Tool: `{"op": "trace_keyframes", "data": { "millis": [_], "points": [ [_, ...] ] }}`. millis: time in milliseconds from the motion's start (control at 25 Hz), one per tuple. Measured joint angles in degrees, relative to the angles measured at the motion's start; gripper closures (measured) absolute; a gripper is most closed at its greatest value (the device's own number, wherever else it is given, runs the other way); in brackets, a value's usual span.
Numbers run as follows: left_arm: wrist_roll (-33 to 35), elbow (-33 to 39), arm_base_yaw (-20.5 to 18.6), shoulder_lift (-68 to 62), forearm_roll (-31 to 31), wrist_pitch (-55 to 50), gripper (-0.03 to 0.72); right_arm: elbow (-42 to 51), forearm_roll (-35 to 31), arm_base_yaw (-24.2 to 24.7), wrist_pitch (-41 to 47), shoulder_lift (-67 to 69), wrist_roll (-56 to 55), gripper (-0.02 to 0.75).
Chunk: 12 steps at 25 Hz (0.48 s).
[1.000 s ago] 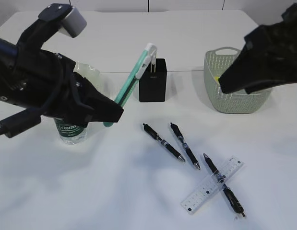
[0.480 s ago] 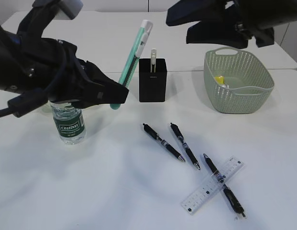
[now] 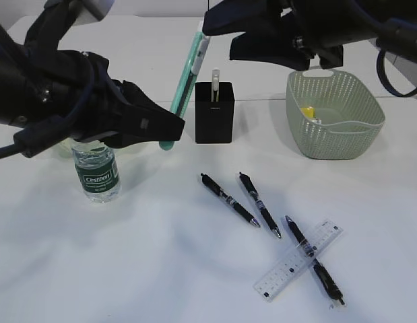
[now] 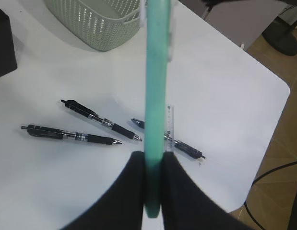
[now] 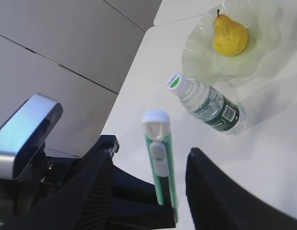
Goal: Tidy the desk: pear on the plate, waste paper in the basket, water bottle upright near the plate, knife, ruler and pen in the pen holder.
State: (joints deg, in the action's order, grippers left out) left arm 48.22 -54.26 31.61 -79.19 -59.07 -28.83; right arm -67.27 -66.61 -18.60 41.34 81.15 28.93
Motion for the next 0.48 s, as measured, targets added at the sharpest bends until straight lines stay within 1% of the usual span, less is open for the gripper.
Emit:
{"op": "trace_keyframes", "data": {
  "millis": [240,480],
  "points": [
    [0.00,0.00,0.00,0.00,-1.73,0.00,0.649,0.00,-1.93,-3.18,-3.05,0.99,1.26,0.366],
    [0.00,0.00,0.00,0.00,-2.21,-0.23,0.649,0.00,-3.64,-4.80,-5.41,3.17,1.72,0.369]
  ]
}}
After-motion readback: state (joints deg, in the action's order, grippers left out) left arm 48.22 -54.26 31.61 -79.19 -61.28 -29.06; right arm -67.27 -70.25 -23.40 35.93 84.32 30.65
